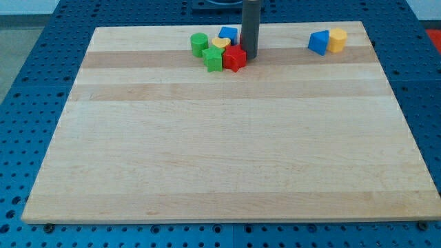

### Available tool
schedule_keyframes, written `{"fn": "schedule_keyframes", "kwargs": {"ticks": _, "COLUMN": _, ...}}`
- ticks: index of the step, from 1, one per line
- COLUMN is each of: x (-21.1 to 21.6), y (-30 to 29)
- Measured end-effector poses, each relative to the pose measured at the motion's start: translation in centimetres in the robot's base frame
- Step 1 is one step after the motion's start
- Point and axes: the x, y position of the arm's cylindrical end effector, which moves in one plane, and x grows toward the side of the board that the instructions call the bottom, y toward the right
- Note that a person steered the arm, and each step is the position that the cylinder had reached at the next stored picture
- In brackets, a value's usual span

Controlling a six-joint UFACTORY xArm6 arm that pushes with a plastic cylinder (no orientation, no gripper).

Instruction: Push the red circle above the red star

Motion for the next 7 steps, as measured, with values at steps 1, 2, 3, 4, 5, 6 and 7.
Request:
{"fn": "schedule_keyframes", "kwargs": {"ticks": 1, "x": -1.6, "y": -0.5}}
{"fn": "schedule_keyframes", "kwargs": {"ticks": 2, "x": -1.7, "y": -0.6}}
{"fn": "schedule_keyframes", "kwargs": {"ticks": 3, "x": -0.1, "y": 1.6}}
{"fn": "schedule_keyframes", "kwargs": {"ticks": 4, "x": 4.0, "y": 6.3}}
{"fn": "schedule_keyframes", "kwargs": {"ticks": 5, "x": 7.4, "y": 8.1}}
{"fn": "schedule_keyframes", "kwargs": {"ticks": 6, "x": 4.6, "y": 9.4}}
{"fn": "schedule_keyframes", "kwargs": {"ticks": 7, "x": -1.9, "y": 8.9}}
